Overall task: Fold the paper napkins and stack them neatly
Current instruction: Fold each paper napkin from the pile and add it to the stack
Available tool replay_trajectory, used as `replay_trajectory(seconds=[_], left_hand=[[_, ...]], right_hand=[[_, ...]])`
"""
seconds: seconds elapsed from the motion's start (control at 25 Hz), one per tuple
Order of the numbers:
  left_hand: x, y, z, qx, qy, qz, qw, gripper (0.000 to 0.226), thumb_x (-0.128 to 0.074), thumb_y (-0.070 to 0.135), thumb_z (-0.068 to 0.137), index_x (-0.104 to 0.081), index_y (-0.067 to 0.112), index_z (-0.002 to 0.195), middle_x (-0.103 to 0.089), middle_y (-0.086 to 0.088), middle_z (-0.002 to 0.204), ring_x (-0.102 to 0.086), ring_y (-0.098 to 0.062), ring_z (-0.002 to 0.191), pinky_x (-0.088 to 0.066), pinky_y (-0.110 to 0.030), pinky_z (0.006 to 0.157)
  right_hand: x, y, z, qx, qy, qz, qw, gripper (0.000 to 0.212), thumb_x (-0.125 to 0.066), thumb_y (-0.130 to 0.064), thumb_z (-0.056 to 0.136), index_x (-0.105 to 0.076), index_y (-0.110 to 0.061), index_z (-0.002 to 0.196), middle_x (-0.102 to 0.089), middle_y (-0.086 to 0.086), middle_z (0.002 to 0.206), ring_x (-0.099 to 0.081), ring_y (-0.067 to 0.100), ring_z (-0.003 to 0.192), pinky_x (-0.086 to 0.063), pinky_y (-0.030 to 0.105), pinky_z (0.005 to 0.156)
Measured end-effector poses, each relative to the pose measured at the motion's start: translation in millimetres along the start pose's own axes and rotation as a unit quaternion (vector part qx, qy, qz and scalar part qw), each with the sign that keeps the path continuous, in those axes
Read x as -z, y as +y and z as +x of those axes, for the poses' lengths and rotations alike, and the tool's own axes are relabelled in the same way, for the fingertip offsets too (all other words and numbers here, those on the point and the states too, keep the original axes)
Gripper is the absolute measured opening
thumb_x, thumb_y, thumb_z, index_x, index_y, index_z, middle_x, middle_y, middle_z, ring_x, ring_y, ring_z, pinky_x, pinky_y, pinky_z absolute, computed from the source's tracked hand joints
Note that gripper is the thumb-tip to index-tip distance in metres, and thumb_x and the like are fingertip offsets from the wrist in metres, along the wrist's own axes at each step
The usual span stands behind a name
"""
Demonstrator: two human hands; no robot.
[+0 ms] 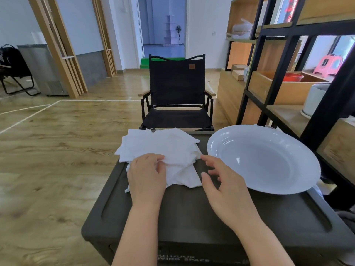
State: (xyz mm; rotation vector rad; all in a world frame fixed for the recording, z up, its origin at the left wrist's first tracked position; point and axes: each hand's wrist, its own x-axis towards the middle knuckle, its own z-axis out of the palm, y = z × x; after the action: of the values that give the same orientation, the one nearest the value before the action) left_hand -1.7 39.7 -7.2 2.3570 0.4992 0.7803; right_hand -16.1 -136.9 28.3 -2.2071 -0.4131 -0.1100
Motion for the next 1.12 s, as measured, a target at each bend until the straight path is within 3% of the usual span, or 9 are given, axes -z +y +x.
replay_trajectory(seconds=[0.24, 0.48, 0.68, 0.76, 0.88, 0.96, 1.0, 1.08, 1.12], left_hand=[[15.9, 11.2, -7.2, -0.039, 0.065, -0.027, 0.997, 0.012, -0.065, 0.019, 0.087, -0.073, 0.017, 0.095, -0.072, 0.004, 0.097, -0.059, -0.02, 0.1, -0.044, -0.033, 0.087], [19.7, 2.1, -18.4, -0.054, -0.015, -0.015, 0.998, 0.022, -0.056, 0.029, 0.093, -0.076, 0.02, 0.092, -0.073, 0.009, 0.09, -0.063, -0.01, 0.088, -0.043, -0.021, 0.073], [35.4, 17.5, -26.1, 0.004, 0.021, -0.087, 0.996, 0.01, -0.058, 0.028, 0.092, -0.068, 0.025, 0.092, -0.068, 0.014, 0.095, -0.055, -0.006, 0.094, -0.037, -0.02, 0.075], [51.6, 23.0, -29.2, -0.041, -0.051, -0.114, 0.991, 0.008, -0.054, 0.028, 0.094, -0.062, 0.029, 0.09, -0.064, 0.019, 0.096, -0.055, -0.002, 0.096, -0.042, -0.019, 0.077], [82.7, 29.3, -31.3, -0.121, -0.228, -0.078, 0.963, 0.013, -0.051, 0.027, 0.096, -0.055, 0.032, 0.084, -0.062, 0.02, 0.09, -0.055, 0.003, 0.094, -0.041, -0.015, 0.076], [90.4, 35.7, -33.4, -0.127, -0.255, -0.109, 0.952, 0.014, -0.052, 0.025, 0.095, -0.056, 0.031, 0.083, -0.062, 0.022, 0.086, -0.057, 0.003, 0.088, -0.041, -0.014, 0.076], [88.5, 40.7, -35.9, -0.11, -0.236, -0.152, 0.953, 0.012, -0.053, 0.025, 0.095, -0.057, 0.031, 0.085, -0.062, 0.021, 0.084, -0.057, 0.003, 0.083, -0.041, -0.014, 0.074], [75.4, 48.8, -38.8, 0.0, -0.181, -0.277, 0.944, 0.005, -0.057, 0.033, 0.091, -0.058, 0.035, 0.096, -0.067, 0.017, 0.085, -0.06, 0.001, 0.081, -0.046, -0.02, 0.077], [68.0, 51.7, -39.9, 0.069, -0.177, -0.324, 0.927, 0.016, -0.059, 0.041, 0.088, -0.059, 0.036, 0.104, -0.07, 0.014, 0.093, -0.063, -0.003, 0.089, -0.05, -0.027, 0.085]], right_hand=[[3.8, -5.5, -3.5, 0.012, 0.007, 0.008, 1.0, 0.042, -0.049, -0.03, 0.094, -0.042, -0.041, 0.135, -0.05, -0.021, 0.131, -0.048, -0.004, 0.109, -0.039, 0.017, 0.096], [2.4, -7.9, -8.3, 0.024, 0.011, 0.013, 1.0, 0.044, -0.051, -0.029, 0.094, -0.041, -0.041, 0.135, -0.049, -0.018, 0.135, -0.049, -0.002, 0.114, -0.04, 0.022, 0.101], [-1.1, -7.0, -9.9, 0.024, 0.007, 0.019, 1.0, 0.047, -0.053, -0.029, 0.093, -0.039, -0.041, 0.136, -0.046, -0.016, 0.14, -0.048, 0.001, 0.12, -0.042, 0.026, 0.104], [-0.3, -8.6, -10.2, 0.022, 0.017, 0.048, 0.998, 0.057, -0.059, -0.032, 0.09, -0.032, -0.046, 0.137, -0.038, -0.021, 0.144, -0.042, -0.001, 0.125, -0.039, 0.027, 0.107], [5.0, -9.0, -11.4, 0.049, -0.002, 0.104, 0.993, 0.075, -0.071, -0.042, 0.078, -0.025, -0.055, 0.135, -0.02, -0.031, 0.148, -0.024, -0.005, 0.134, -0.028, 0.023, 0.107], [11.4, -6.2, -11.0, 0.03, -0.055, 0.14, 0.988, 0.053, -0.071, -0.041, 0.079, -0.046, -0.048, 0.125, -0.04, -0.025, 0.139, -0.037, -0.005, 0.127, -0.036, 0.016, 0.099], [14.7, -6.4, -10.8, 0.002, -0.074, 0.173, 0.982, 0.034, -0.069, -0.038, 0.081, -0.058, -0.041, 0.113, -0.056, -0.022, 0.123, -0.051, -0.004, 0.115, -0.042, 0.01, 0.086], [17.3, -5.3, -10.4, -0.063, -0.052, 0.239, 0.968, 0.007, -0.064, -0.034, 0.086, -0.065, -0.034, 0.093, -0.067, -0.021, 0.091, -0.064, -0.003, 0.088, -0.045, 0.006, 0.064], [16.7, -4.4, -9.6, -0.087, -0.022, 0.258, 0.962, 0.006, -0.062, -0.035, 0.087, -0.064, -0.033, 0.093, -0.066, -0.021, 0.088, -0.064, -0.002, 0.082, -0.044, 0.007, 0.059]])
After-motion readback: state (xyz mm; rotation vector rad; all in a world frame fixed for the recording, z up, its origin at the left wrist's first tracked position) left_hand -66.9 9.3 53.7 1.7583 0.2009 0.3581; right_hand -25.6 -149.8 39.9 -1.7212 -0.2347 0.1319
